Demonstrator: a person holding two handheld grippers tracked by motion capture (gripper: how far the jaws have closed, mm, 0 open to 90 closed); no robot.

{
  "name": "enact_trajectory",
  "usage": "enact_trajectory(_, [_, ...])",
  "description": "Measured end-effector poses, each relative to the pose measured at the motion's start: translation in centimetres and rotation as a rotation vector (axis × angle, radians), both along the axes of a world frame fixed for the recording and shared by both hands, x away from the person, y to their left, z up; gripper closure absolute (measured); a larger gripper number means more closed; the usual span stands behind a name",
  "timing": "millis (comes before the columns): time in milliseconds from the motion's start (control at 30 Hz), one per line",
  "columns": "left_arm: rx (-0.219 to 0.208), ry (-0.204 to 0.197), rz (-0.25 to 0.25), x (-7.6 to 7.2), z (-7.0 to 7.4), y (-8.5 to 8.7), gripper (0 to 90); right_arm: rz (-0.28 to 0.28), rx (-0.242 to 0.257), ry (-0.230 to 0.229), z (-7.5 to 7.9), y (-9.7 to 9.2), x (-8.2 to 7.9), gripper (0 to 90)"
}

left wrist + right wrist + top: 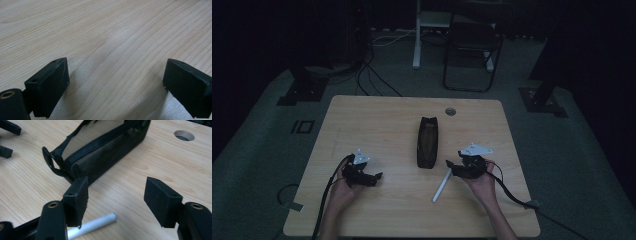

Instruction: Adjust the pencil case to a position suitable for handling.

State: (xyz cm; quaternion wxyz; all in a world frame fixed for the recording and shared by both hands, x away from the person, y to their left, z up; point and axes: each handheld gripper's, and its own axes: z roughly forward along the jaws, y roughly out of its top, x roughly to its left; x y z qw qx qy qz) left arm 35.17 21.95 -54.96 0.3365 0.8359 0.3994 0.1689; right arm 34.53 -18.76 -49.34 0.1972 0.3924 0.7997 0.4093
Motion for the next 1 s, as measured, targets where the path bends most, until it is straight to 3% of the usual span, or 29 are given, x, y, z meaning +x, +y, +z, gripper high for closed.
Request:
enact_trajectory(100, [0.000,0.000,0.006,0.0,0.0,0.0,7.1,0.014,-0.024,-0.002,0.2,0.9,0.1,33.4])
enact_trajectory(233, [-0.001,-0.001,0.007,0.0,0.0,-0.1,7.1,0.019,-0.022,-0.010,0.5,1.8,0.3,30.9])
enact_trajectory(500, [-0.001,-0.001,0.007,0.0,0.0,-0.1,7.1,-0.007,0.019,-0.001,0.6,3.3,1.5,30.3])
enact_trajectory(600, [-0.001,-0.001,0.007,0.0,0.0,-0.1,7.1,-0.027,0.002,-0.001,0.4,4.3,1.8,30.4])
enact_trajectory(867, [-0.002,-0.001,0.008,0.0,0.0,-0.1,7.1,-0.038,0.028,-0.017,0.8,6.0,2.6,29.9])
enact_trajectory(1000, [-0.003,-0.001,0.009,0.0,0.0,-0.1,7.1,-0.036,0.047,0.011,0.5,6.6,3.4,29.8])
